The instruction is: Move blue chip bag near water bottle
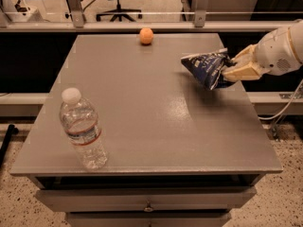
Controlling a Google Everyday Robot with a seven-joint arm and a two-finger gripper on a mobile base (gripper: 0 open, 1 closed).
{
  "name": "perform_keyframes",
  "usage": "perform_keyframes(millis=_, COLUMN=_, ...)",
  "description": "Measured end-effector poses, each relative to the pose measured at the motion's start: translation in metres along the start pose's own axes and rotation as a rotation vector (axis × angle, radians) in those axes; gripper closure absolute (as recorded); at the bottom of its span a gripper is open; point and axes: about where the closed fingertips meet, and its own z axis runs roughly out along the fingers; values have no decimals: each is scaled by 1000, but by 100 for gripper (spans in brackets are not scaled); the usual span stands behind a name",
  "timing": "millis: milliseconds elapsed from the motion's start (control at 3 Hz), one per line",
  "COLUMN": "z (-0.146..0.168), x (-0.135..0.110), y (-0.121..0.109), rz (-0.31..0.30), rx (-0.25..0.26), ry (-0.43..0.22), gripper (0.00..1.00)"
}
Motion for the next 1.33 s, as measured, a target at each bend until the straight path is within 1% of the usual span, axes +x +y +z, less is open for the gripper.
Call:
perform_keyframes(millis=333, z=1, x=-1, y=-1, rz=0, rx=4, ry=-1, gripper=100)
perform_keyframes(millis=667, z=11, x=-13, y=9, rz=-29, rx=-44, ry=-33, gripper=100)
perform_keyframes(millis=1000, z=17, x=-33, y=43, rz=-115, rx=-108, ry=-57, gripper=100)
perform_keyframes(millis=1333, z=21, x=-40, y=83, rz=-186, rx=-152, ry=-60, gripper=100)
